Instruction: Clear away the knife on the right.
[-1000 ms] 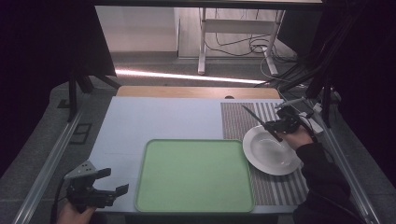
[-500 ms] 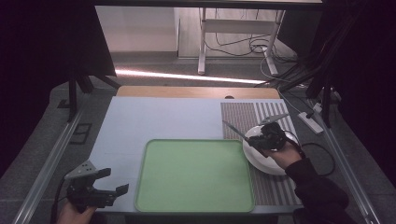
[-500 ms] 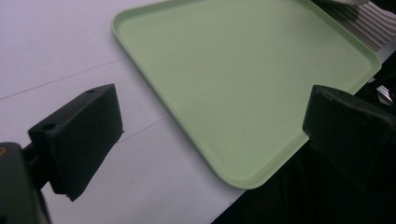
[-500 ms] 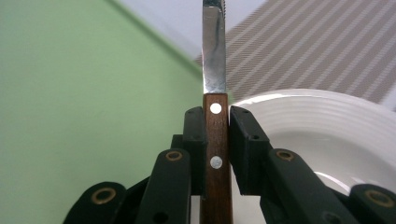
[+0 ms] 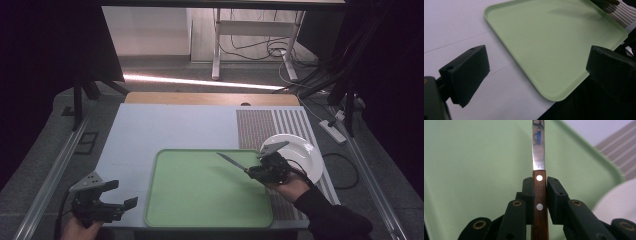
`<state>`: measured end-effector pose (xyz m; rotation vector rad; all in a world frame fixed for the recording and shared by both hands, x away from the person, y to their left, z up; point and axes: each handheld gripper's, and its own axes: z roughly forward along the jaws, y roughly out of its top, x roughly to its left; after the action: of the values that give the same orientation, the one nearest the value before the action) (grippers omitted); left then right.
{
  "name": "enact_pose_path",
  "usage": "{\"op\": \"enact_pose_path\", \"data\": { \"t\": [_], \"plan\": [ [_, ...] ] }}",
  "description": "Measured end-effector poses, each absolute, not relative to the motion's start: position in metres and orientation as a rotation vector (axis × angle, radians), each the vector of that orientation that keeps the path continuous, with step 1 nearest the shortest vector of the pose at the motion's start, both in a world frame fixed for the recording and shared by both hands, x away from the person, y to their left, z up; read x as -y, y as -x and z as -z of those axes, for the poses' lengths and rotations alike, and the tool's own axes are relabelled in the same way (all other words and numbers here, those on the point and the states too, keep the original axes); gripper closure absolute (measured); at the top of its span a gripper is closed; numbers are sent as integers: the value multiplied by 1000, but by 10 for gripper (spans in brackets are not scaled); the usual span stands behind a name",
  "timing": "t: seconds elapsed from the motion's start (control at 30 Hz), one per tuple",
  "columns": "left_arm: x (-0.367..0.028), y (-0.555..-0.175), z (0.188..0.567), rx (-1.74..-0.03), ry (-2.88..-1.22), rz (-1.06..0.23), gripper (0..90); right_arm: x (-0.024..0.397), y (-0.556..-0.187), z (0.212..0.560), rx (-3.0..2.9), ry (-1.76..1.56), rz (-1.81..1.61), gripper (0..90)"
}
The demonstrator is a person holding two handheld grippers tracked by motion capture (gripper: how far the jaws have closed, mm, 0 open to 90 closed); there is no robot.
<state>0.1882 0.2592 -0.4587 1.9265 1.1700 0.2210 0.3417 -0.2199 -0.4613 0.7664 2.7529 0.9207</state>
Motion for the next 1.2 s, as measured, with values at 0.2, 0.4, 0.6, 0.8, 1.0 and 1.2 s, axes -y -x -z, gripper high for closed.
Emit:
{"op": "enact_pose_path", "data": {
  "t": [0.2,0.4,0.6,0.8,1.0,1.2],
  "plan": [
    [-259,-188,459,-1171,-1925,-220,43,205,-333,474,-2822,-722,-831,773],
    [-259,-189,459,-1172,-1926,-219,43,199,-333,488,-2893,-716,-738,771],
    [-259,-189,459,-1173,-1925,-218,43,195,-333,496,-2955,-725,-678,687],
    [-260,-189,459,-1175,-1927,-213,43,198,-339,488,-2961,-762,-803,647],
    [-260,-190,459,-1178,-1927,-208,43,166,-336,484,-3046,-542,-829,898],
    [-260,-189,459,-1177,-1925,-210,44,140,-336,496,-3068,-443,-682,898]
  ]
}}
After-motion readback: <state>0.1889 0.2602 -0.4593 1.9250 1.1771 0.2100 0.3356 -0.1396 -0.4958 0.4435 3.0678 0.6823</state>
